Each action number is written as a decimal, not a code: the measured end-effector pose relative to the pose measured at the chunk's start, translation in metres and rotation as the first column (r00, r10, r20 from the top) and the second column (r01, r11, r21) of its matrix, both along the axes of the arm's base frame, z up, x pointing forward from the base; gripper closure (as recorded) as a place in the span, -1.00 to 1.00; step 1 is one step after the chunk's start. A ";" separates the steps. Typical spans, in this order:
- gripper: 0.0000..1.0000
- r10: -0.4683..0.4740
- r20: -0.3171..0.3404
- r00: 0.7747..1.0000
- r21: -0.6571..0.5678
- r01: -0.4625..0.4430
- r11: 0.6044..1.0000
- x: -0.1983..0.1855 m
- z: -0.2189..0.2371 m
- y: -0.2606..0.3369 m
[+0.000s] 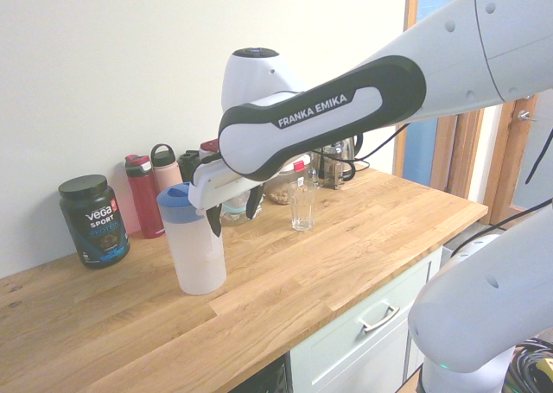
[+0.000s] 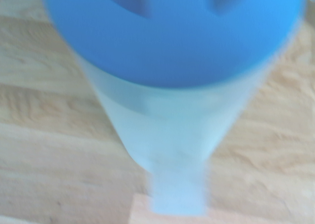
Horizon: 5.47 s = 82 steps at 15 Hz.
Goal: Pour me some water
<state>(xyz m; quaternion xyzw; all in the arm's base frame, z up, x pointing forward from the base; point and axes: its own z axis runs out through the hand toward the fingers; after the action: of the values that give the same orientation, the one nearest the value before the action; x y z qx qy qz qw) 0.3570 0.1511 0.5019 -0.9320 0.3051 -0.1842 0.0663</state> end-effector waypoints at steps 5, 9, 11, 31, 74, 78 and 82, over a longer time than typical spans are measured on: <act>-1.00 -0.041 0.104 0.994 -0.036 0.045 0.998 0.010 -0.004 0.018; 1.00 -0.079 0.078 0.994 -0.005 0.080 0.997 0.029 -0.017 0.025; 1.00 -0.088 0.075 0.993 0.011 0.088 0.996 0.034 -0.016 0.028; 1.00 -0.099 0.045 0.994 0.034 0.097 0.995 0.033 -0.016 0.037; 1.00 -0.066 -0.239 0.969 -0.026 0.061 0.998 -0.050 0.063 -0.367; 1.00 0.086 -0.307 0.948 -0.042 -0.104 0.994 -0.046 0.071 -0.400; 1.00 0.210 -0.373 0.904 -0.112 -0.268 0.957 -0.014 0.053 -0.406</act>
<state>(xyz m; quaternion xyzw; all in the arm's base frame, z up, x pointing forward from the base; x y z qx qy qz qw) 0.3430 -0.2553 0.5548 -0.9825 0.1792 -0.0262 -0.0435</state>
